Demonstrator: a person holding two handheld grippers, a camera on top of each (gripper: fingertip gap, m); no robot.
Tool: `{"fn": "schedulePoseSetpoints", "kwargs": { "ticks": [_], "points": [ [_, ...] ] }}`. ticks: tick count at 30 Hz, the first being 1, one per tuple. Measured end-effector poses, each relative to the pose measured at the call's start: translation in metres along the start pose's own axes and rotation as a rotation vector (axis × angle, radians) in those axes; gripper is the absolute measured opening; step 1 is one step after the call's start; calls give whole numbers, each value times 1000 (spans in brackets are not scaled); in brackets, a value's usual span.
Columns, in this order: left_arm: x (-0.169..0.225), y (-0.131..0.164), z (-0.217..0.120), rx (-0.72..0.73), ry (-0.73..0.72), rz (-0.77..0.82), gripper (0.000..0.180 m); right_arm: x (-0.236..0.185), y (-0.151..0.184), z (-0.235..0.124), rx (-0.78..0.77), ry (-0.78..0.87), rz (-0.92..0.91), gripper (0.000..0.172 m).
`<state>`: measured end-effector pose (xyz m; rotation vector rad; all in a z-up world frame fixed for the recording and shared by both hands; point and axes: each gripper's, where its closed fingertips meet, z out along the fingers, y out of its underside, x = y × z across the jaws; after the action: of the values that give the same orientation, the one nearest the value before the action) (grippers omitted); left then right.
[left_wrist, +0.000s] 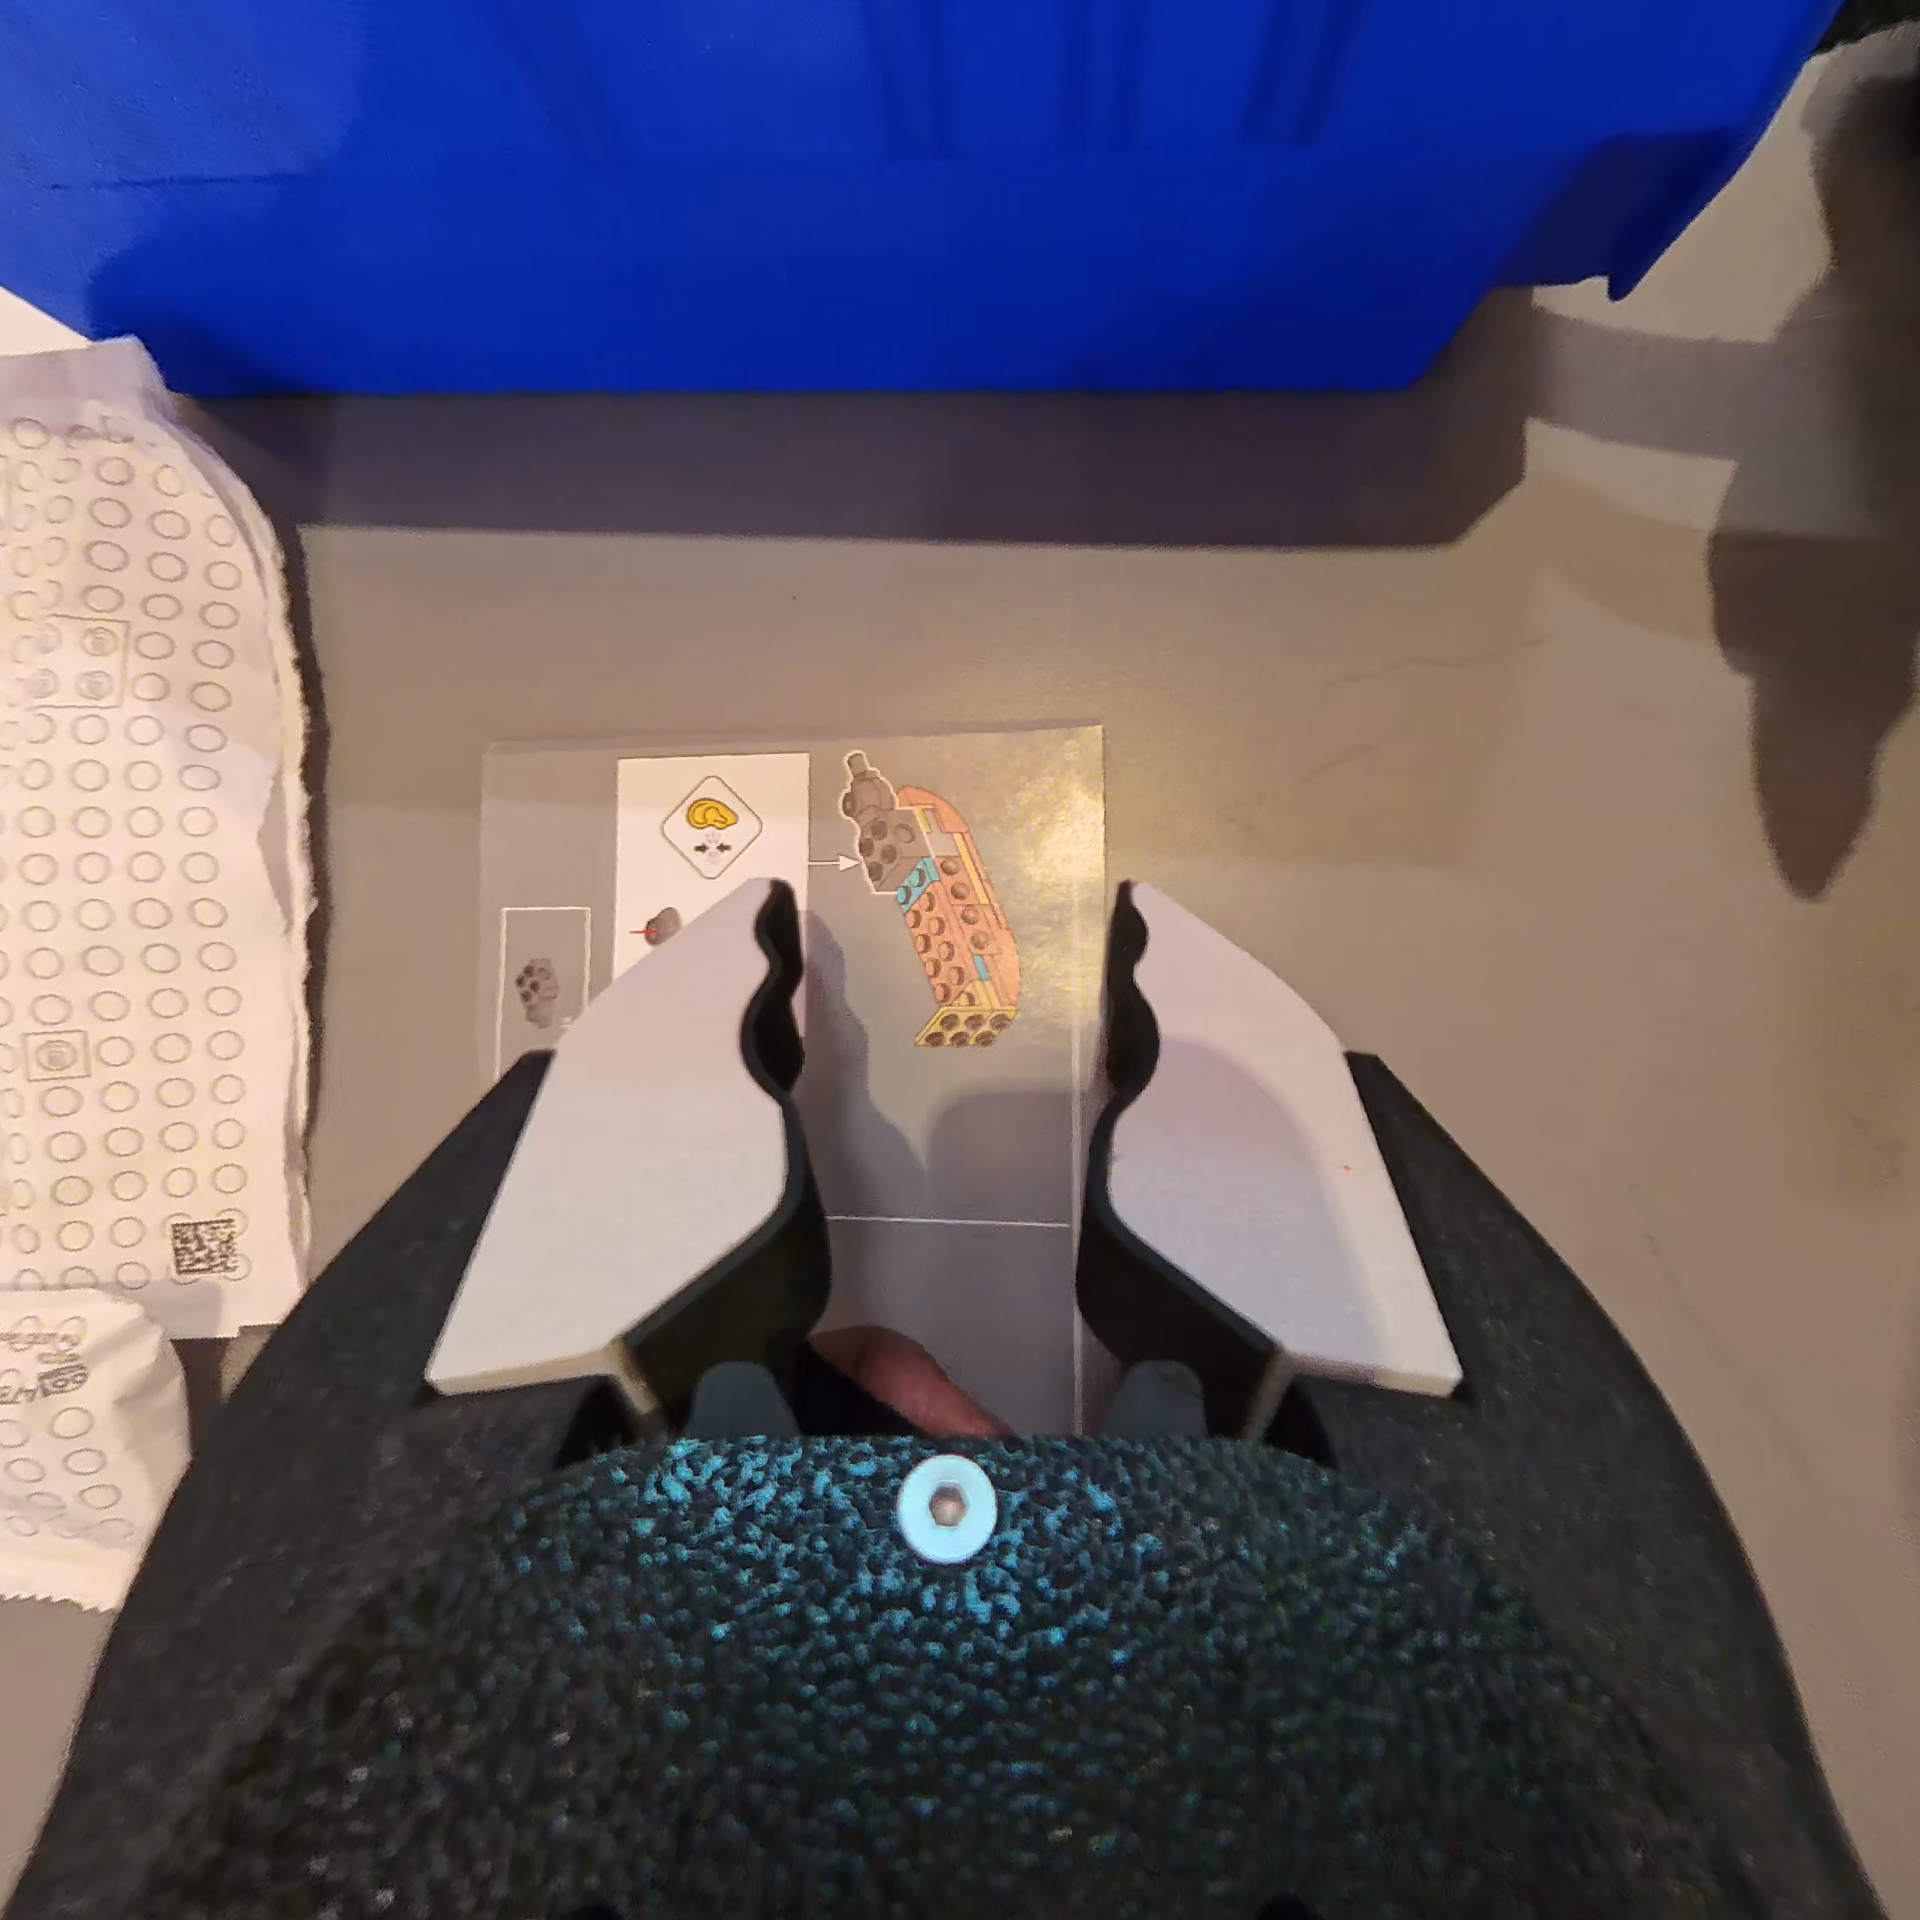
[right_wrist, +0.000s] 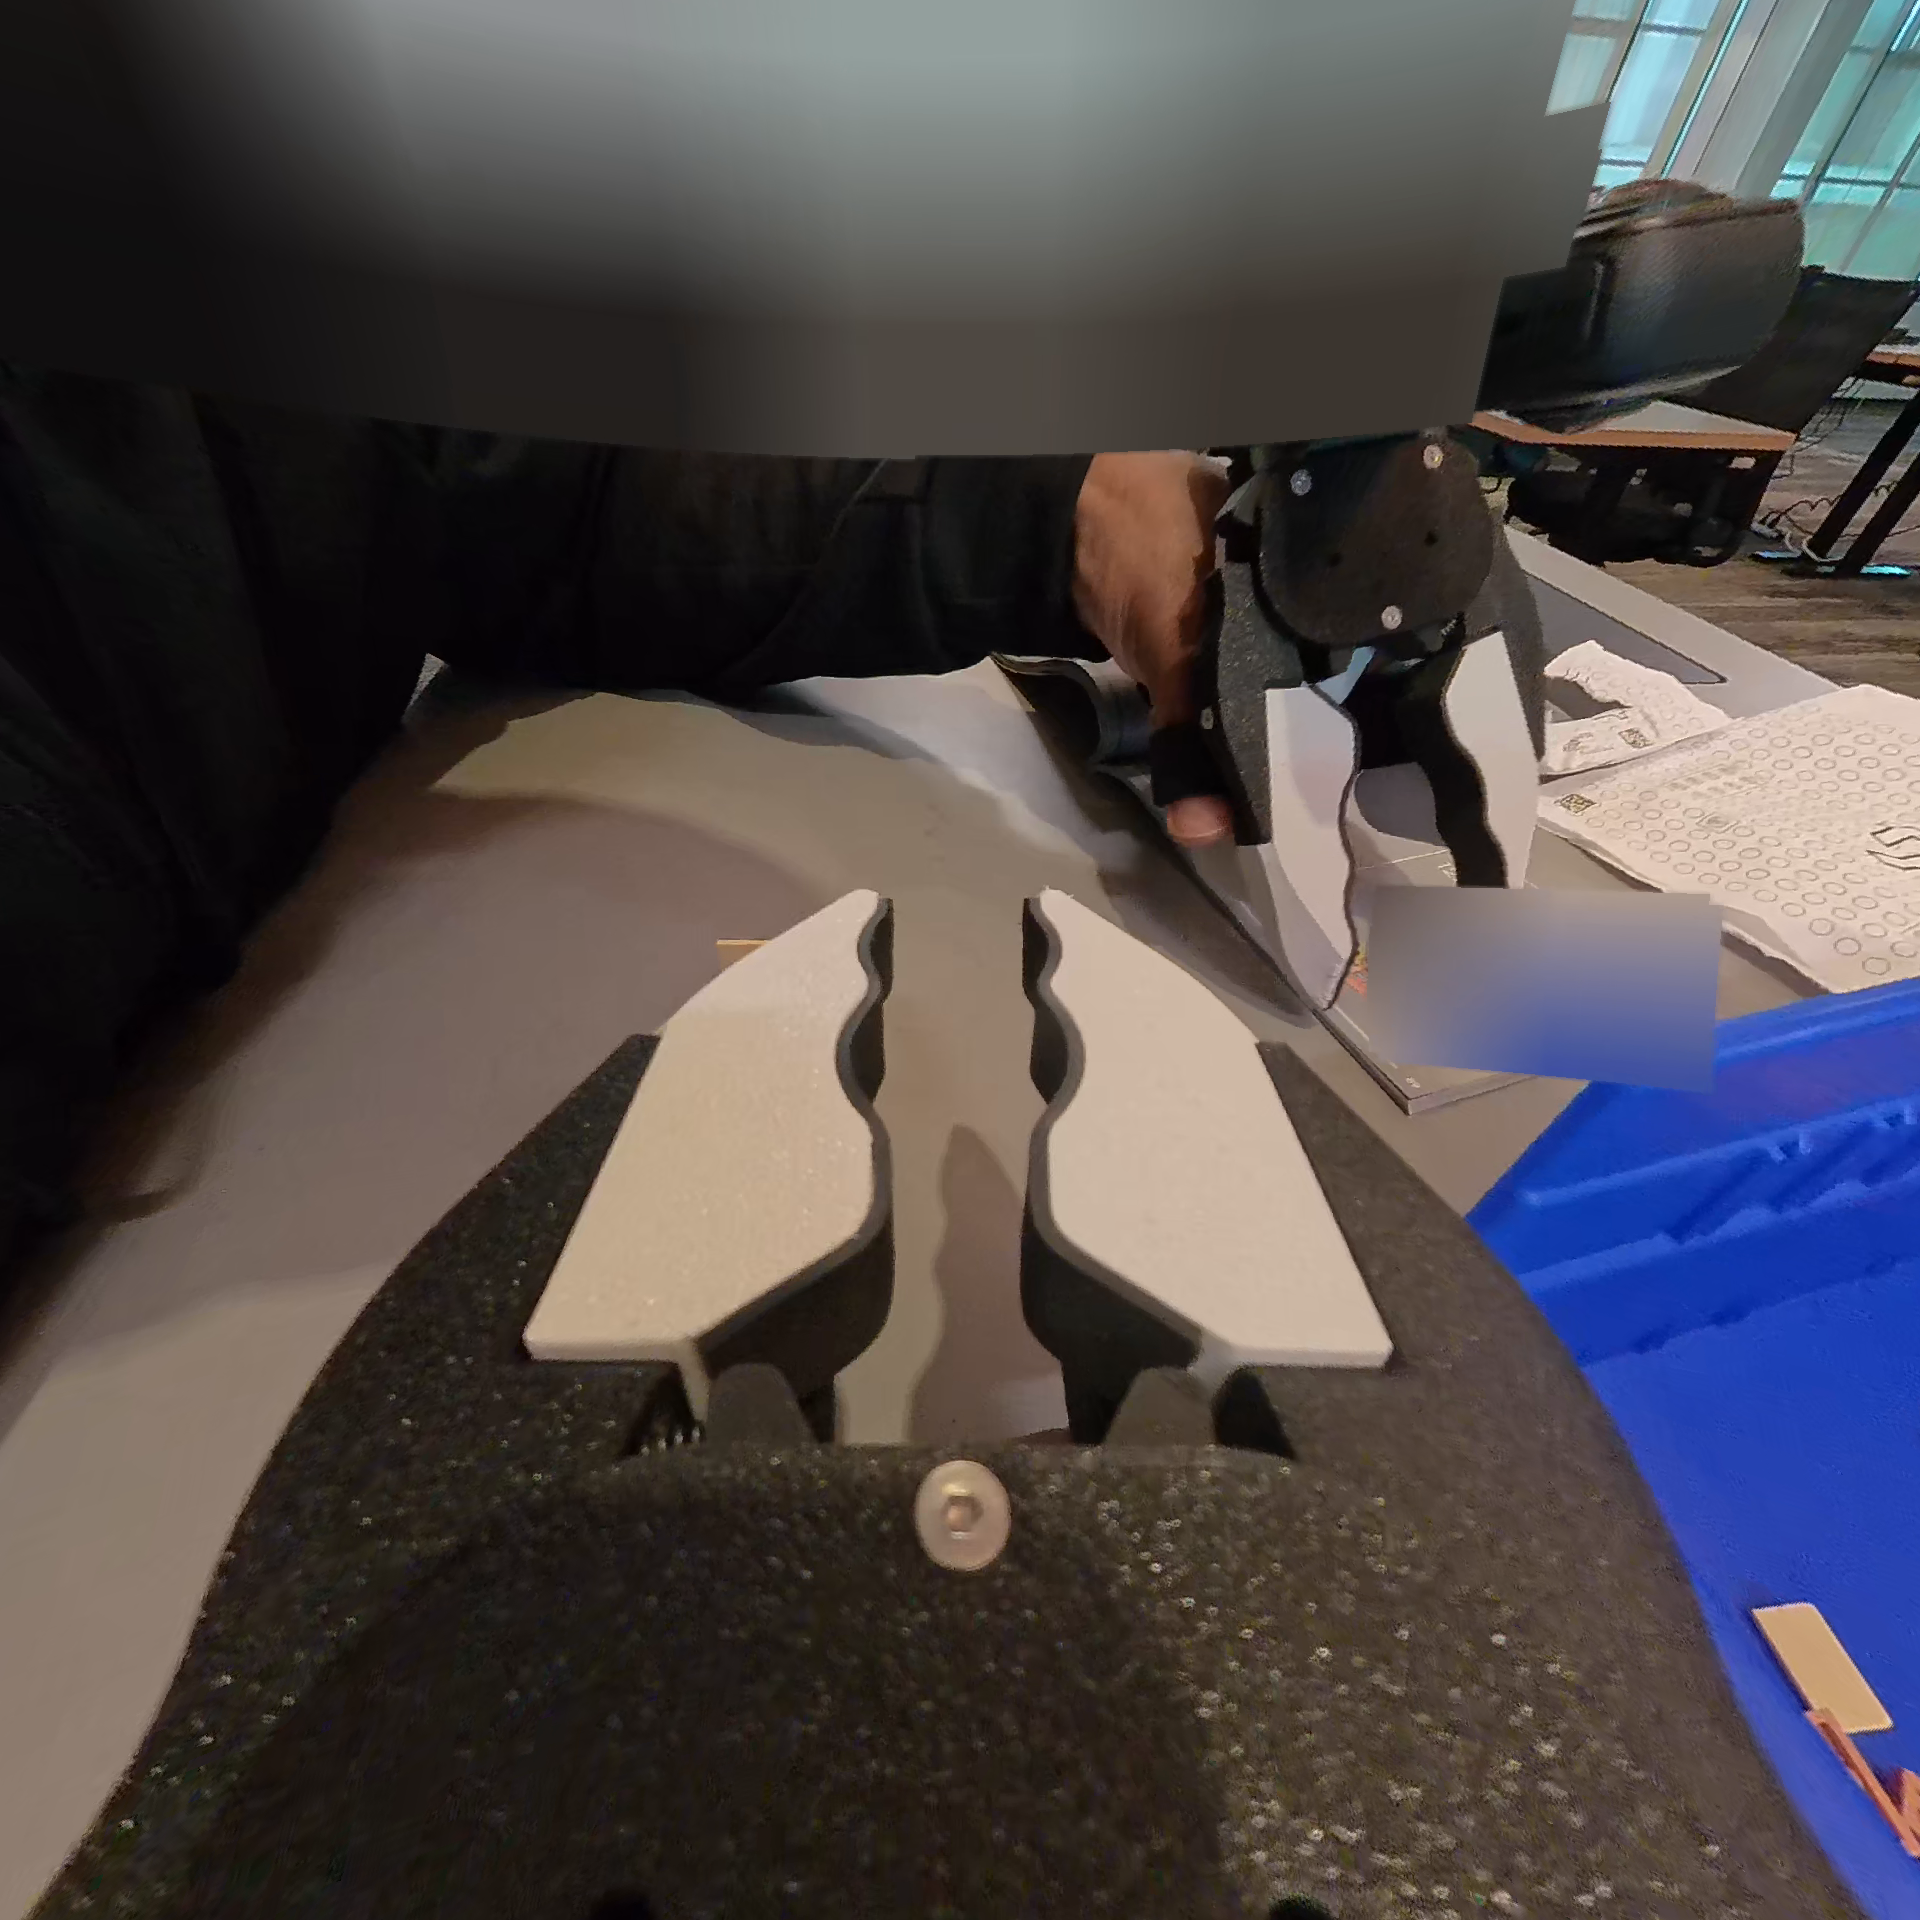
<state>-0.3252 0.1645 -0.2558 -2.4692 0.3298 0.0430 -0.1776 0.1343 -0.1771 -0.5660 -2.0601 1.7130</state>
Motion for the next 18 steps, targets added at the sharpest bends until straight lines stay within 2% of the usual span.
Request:
{"fn": "schedulePoseSetpoints", "kwargs": {
  "ticks": [18],
  "points": [
    [-3, 3, -1, -12, -3, -10, 57, 2, 2, 1, -16, 10, 4, 23]
  ]
}}
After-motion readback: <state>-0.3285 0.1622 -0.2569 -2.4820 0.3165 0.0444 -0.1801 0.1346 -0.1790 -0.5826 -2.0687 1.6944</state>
